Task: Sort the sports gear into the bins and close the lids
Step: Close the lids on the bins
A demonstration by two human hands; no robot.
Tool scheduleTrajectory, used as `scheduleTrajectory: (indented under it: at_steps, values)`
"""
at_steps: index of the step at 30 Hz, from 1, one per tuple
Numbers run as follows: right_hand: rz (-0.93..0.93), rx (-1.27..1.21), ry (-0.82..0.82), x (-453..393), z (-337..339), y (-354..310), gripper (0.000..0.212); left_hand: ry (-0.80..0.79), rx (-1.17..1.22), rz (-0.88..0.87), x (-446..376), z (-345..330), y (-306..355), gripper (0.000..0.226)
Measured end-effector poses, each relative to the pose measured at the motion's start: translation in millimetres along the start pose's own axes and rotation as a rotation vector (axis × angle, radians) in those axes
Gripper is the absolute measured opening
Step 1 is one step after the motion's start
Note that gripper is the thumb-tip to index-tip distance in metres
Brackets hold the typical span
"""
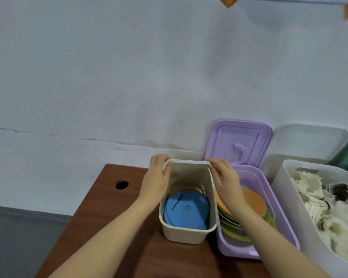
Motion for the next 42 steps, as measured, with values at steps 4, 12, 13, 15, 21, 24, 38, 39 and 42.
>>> scheduleTrajectory:
  at_steps: [4,12,13,15,21,24,38,39,42]
  values:
    - [-0.008,0.05,-0.128,22,-7,6,0.027,-0.12,-0.093,-0.014,24,-5,-14,0.028]
    - [0.112,0.224,-0.294,77,-21,27,0.033,-0.217,-0.213,-0.134,69,-17,-32,0.022]
    - [0.113,0.234,-0.301,84,-23,30,0.035,-0.233,-0.221,-0.137,76,-21,-33,0.021]
    - [0.123,0.26,-0.31,98,-25,37,0.035,-0.251,-0.216,-0.134,88,-25,-35,0.018]
    - [0.09,0.274,-0.348,128,-32,54,0.045,-0.263,-0.214,-0.141,112,-36,-45,0.014]
    - [0.059,0.266,-0.345,132,-32,53,0.037,-0.269,-0.223,-0.101,115,-38,-49,0.013]
    - [-0.062,0.22,-0.416,134,-30,66,0.021,-0.313,-0.386,-0.099,120,-43,-39,0.015]
    - [-0.069,0.218,-0.419,132,-29,65,0.02,-0.323,-0.415,-0.113,119,-43,-37,0.016]
    - [0.008,0.291,-0.435,123,-26,53,0.021,-0.336,-0.486,-0.189,115,-40,-33,0.014]
Point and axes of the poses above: each hand's wrist, its own x-axis away from the middle knuckle, its own z-axis out of the back of the hand, y = z × x, the point moved 7 cm from there along -x, towards the middle knuckle, and after that the axes turned 4 degrees about -y, right-handed, at the moved point
